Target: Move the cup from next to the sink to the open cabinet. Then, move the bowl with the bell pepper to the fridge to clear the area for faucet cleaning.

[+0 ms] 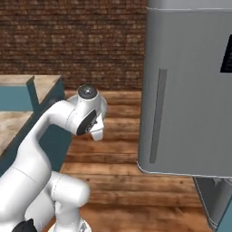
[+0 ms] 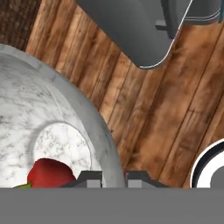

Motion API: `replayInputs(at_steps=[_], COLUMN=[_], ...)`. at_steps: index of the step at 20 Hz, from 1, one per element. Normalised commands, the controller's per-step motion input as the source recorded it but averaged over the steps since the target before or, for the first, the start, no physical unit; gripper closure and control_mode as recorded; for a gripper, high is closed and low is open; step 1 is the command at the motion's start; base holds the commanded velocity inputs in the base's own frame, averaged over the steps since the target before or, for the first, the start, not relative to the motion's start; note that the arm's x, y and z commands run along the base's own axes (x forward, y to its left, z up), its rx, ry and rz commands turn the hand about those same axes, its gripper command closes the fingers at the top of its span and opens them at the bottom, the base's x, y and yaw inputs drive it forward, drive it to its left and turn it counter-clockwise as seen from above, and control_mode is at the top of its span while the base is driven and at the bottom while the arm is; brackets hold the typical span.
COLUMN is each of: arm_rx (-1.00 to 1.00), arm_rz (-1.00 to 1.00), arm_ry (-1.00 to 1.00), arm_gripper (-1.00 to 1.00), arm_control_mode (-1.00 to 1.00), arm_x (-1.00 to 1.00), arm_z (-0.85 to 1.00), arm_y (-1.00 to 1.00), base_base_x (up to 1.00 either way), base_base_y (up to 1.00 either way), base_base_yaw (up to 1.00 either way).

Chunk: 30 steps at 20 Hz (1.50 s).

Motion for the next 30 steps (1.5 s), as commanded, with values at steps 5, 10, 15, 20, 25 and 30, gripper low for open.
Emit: replayInputs(at_steps=[5,10,15,20,25,30], arm_rx=[0.0,0.0,0.0,0.0,0.0,0.0], arm_rz=[0.0,0.0,0.0,0.0,0.0,0.0], arm_ry=[0.0,0.0,0.0,0.0,0.0,0.0], arm_gripper=[1.0,1.0,1.0,1.0,1.0,1.0], arm_control_mode=[1.0,1.0,1.0,1.0,1.0,1.0], arm_x=[0.0,0.0,0.0,0.0,0.0,0.0], arm_z=[0.0,0.0,0.0,0.0,0.0,0.0], arm_y=[0.0,0.0,0.0,0.0,0.0,0.0], base_base_x=[0.79,1.0,1.0,1.0,1.0,1.0], base_base_y=[-0.02,0.35,0.34,0.37,0.46,0.3], base_base_yaw=[0.03,-0.01,-0.1,-0.31,-0.36,-0.6])
